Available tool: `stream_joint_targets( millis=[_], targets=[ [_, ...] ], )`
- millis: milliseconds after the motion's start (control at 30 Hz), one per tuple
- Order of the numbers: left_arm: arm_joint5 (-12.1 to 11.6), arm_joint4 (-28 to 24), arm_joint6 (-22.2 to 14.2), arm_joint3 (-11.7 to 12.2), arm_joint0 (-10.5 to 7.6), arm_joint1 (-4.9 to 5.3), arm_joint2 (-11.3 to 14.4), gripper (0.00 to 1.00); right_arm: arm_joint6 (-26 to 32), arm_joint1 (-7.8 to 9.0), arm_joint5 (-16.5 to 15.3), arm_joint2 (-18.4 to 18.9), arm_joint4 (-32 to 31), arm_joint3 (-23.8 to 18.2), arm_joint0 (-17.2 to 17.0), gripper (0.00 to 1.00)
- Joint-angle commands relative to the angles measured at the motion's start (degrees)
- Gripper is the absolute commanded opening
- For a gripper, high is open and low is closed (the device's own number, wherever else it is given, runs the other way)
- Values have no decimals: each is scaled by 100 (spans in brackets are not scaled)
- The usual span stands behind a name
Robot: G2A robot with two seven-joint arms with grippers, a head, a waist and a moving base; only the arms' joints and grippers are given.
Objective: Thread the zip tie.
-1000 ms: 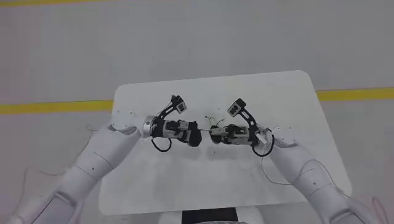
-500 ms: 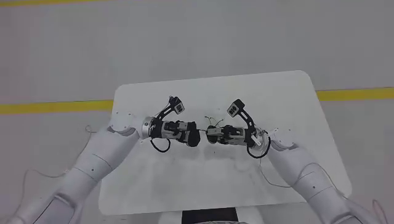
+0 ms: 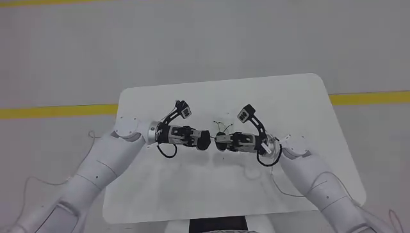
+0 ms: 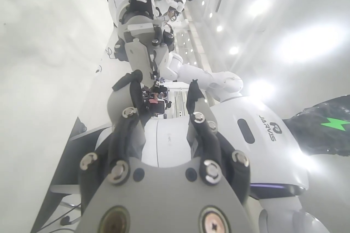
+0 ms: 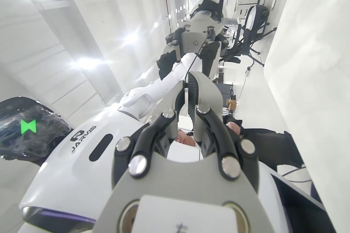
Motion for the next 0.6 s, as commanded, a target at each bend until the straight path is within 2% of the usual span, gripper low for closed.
stream_joint_targets(
  millis=[0,167,267,567],
  targets=[
    [2,-5,-5,-11,4,-5,-4,38,217,-4,34,4,235,15,-2,0],
    [-53,-203,-267,-58,37,-15,-45,40,694,-20,216,-30,630,185,78,0],
    [-59,-270,-291,-100,43,-16,-25,39,867,-37,297,-78,739,290,142,0],
    [-37,-265,-291,-152,-22,26,116,24,652,-74,256,-195,484,380,259,0]
  ],
)
